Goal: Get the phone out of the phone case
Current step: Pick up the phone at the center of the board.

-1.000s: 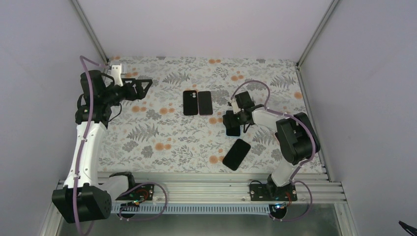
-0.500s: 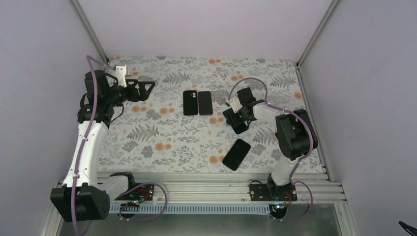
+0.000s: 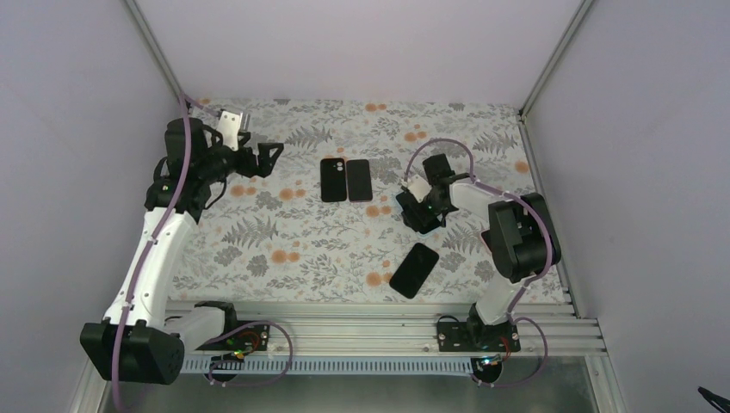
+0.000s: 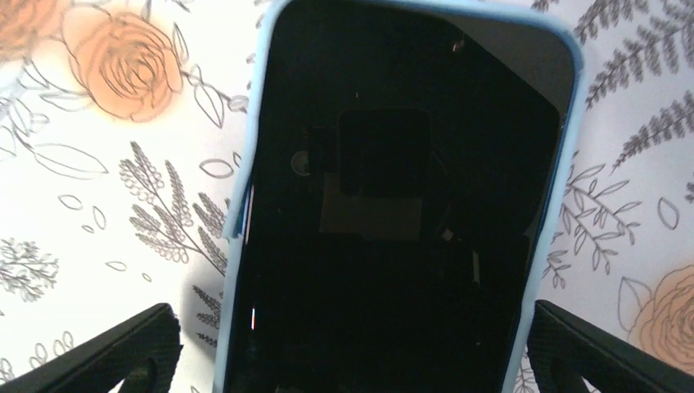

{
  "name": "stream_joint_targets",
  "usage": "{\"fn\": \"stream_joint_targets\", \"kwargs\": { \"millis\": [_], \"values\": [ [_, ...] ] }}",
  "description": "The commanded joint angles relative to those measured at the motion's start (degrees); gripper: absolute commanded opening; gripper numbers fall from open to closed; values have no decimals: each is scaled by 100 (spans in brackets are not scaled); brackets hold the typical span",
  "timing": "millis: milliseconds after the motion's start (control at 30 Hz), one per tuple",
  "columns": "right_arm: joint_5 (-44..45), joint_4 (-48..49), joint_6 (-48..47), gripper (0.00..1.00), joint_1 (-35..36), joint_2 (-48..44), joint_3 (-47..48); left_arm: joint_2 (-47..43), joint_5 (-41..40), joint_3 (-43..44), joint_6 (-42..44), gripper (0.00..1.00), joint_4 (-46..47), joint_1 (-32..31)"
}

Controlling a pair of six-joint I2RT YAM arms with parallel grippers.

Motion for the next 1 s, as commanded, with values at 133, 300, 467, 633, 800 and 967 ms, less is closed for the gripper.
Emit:
{"fn": "stream_joint_targets", "kwargs": {
  "millis": [133,300,467,633,800,967],
  "values": [
    [303,19,-63,94,1,154,-316,15,-562,181,415,100,223,-105],
    [549,110,-105,83,-9,339,-238,175,-827,320,444,100,282,-153],
    [470,-26,-135,70,-17,442,-109,103,-938,230,467,100,381,-170],
    [263,-245,-242,57,-17,353,234,49,-850,153,566,100,491,-170],
    [36,-227,-327,57,-18,-143,377,120,-743,67,480,100,510,-172],
    [-150,-190,-430,56,-9,-648,355,46,-268,-340,265,100,853,-178]
  ]
}}
